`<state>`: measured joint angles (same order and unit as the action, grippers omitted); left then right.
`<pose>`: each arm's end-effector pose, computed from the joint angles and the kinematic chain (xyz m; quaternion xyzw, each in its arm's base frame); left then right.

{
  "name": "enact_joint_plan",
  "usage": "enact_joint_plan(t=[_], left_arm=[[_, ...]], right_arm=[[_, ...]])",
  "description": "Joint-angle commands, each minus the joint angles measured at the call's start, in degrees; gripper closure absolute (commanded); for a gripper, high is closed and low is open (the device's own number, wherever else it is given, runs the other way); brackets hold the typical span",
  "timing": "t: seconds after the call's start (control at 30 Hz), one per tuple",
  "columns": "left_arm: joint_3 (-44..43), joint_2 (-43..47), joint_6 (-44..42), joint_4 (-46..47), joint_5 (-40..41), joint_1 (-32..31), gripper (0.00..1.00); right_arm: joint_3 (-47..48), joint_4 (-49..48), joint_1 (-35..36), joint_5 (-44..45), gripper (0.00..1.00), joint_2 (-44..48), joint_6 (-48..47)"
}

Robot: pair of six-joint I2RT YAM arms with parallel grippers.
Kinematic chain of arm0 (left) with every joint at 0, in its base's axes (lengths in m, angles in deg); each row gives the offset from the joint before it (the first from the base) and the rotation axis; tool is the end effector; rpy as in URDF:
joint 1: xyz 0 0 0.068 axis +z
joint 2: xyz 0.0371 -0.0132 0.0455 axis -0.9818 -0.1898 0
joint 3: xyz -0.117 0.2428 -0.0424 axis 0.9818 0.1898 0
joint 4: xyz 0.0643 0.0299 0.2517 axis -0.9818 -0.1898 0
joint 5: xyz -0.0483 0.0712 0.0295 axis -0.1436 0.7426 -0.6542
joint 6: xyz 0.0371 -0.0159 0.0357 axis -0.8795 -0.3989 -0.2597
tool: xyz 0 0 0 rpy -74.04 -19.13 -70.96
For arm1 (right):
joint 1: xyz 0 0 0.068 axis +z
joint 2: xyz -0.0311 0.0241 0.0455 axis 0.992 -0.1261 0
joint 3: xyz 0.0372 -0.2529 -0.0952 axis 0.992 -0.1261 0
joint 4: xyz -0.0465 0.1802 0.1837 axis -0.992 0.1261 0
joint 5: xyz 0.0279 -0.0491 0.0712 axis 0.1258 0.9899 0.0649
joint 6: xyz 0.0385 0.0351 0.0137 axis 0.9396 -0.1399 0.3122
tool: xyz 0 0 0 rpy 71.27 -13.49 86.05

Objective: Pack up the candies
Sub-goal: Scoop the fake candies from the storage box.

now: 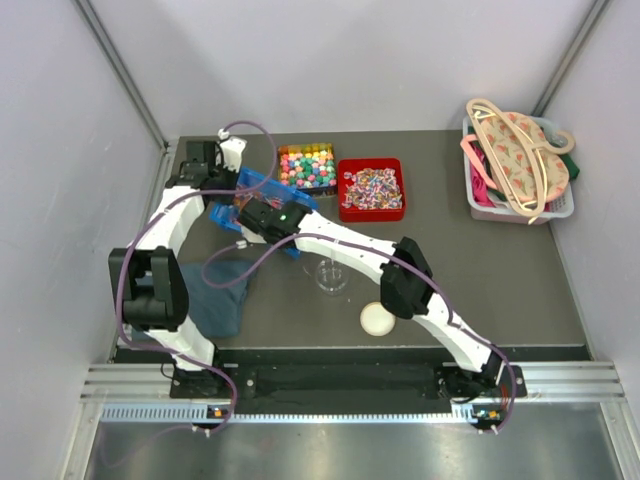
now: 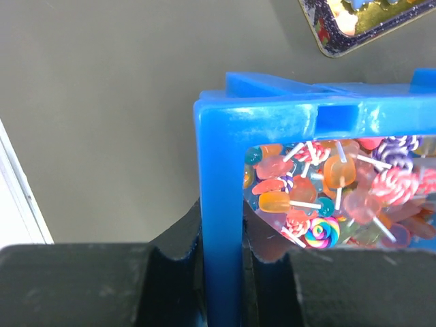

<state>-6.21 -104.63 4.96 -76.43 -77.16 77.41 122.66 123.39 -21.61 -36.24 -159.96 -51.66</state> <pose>0.3747 -0.0152 0.2805 0.1799 0.9012 -0.0027 0.3943 0.2631 0.4348 0.2340 -0.6897 0.6315 -0.2618 0.2386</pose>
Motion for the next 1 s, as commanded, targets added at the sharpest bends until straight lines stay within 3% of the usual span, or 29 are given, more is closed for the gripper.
enact_joint_plan(t=[0.0, 0.2, 0.53, 0.97], left_arm=[[-1.0, 6.5, 4.6, 5.5, -6.1, -1.0, 1.0], [-0.7, 6.6, 4.7, 5.3, -6.8, -1.1, 1.0], [1.1, 6.9, 3.8, 5.5, -8.0, -1.1, 1.0], [2.5, 6.9, 4.1, 5.8, -9.4, -1.1, 1.0]], right_arm=[[2.5, -3.4, 1.3, -2.7, 1.0, -2.6, 0.9], [1.3, -7.4, 0.7, -6.3, 1.0, -1.5, 5.2], [-9.2, -19.7, -3.0, -15.5, 1.0, 3.4, 10.8], [-6.0, -23.8, -3.3, -19.7, 1.0, 1.5, 11.5]])
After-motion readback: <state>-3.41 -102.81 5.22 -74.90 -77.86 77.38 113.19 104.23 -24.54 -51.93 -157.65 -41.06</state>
